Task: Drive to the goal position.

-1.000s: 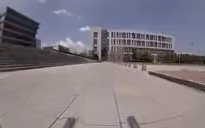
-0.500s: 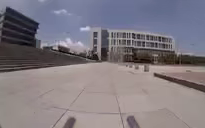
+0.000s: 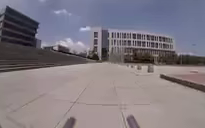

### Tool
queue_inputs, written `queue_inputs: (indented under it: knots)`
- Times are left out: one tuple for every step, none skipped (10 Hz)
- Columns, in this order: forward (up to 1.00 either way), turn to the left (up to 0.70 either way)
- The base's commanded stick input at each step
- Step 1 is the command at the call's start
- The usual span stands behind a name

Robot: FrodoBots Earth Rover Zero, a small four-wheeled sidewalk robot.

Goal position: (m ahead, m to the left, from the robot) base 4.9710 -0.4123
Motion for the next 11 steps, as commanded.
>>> queue_inputs:
  knots:
    - [1.00, 0.00]
    - [1.00, 0.00]
    - [1.00, 0.00]
    - [1.00, 0.00]
    - [1.00, 0.00]
    - [1.00, 0.00]
    - [1.00, 0.00]
    - [1.00, 0.00]
    - [1.00, 0.00]
    - [1.00, 0.00]
    - [1.00, 0.00]
